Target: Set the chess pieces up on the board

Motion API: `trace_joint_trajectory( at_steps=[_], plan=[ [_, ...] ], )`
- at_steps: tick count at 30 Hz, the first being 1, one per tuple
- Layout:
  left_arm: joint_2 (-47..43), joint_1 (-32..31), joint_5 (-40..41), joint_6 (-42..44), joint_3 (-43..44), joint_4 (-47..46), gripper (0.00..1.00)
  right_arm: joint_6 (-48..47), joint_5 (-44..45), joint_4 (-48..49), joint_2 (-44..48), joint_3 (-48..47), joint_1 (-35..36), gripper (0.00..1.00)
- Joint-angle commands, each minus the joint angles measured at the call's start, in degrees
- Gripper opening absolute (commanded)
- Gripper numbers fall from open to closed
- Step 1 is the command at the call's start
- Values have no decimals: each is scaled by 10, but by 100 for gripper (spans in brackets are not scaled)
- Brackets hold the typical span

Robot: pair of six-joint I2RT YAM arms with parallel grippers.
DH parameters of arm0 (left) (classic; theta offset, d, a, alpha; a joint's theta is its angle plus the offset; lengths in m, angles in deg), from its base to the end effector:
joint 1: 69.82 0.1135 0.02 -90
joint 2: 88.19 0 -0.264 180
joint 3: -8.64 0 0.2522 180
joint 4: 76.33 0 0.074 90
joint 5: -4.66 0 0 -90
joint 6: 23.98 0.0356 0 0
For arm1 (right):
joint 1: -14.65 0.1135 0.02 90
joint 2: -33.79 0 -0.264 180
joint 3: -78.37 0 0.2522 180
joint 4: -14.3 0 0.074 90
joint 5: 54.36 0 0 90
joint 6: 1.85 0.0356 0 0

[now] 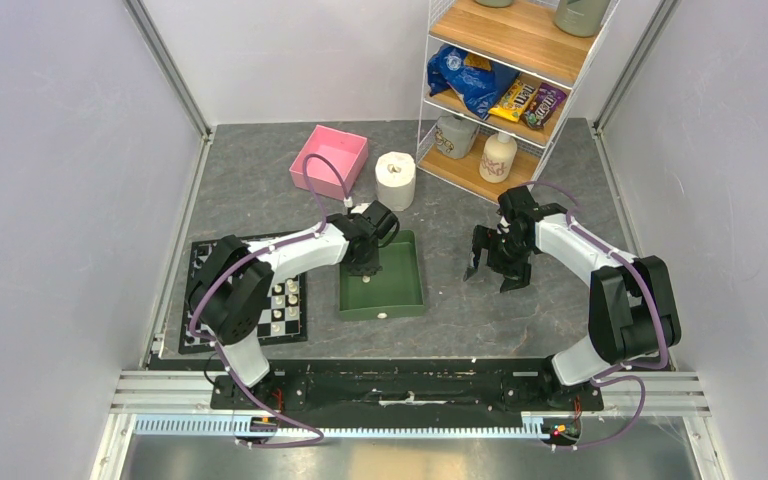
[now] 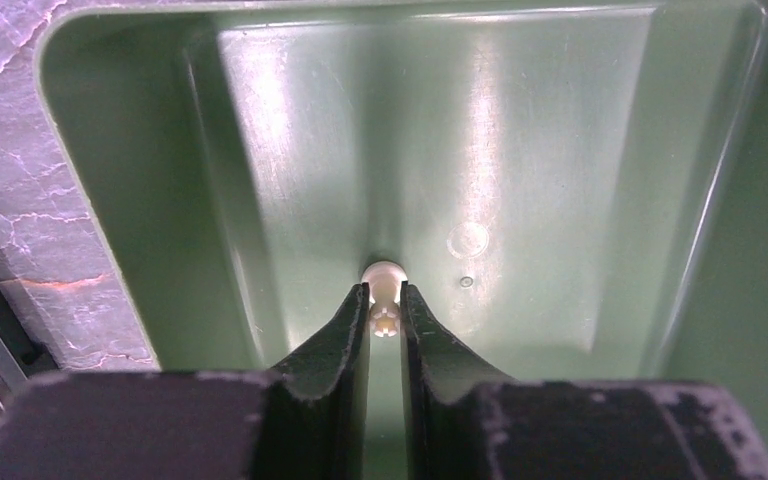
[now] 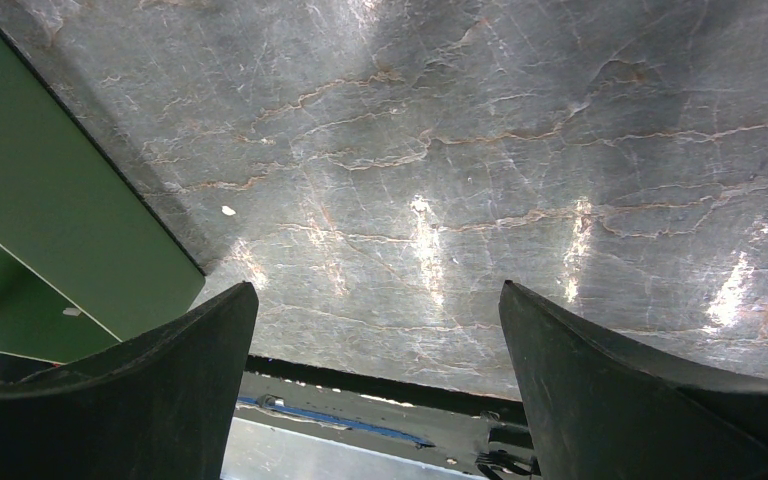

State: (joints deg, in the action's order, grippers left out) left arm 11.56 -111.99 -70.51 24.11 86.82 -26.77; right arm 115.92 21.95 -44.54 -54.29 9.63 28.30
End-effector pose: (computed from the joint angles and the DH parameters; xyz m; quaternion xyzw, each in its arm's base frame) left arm 0.2539 -0.2177 0.1784 -0.0189 0.9783 -0.0143 0.2060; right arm 0.2617 0.0722 0.1875 0.1092 0.9816 0.1470 0.0537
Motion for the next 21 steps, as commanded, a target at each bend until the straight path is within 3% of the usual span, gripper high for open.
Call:
trace_joint_trajectory(
  at_steps=[1, 7, 21],
  plan=[
    [-7, 2, -1, 9, -4, -13, 15, -9, -5, -2, -3, -10, -2, 99],
    [-44, 2, -4, 14, -3, -13, 2, -9, -5, -2, -4, -10, -2, 99],
    [-186, 27, 39, -2, -21, 21, 2, -7, -8, 2, -1, -8, -2, 99]
  ],
)
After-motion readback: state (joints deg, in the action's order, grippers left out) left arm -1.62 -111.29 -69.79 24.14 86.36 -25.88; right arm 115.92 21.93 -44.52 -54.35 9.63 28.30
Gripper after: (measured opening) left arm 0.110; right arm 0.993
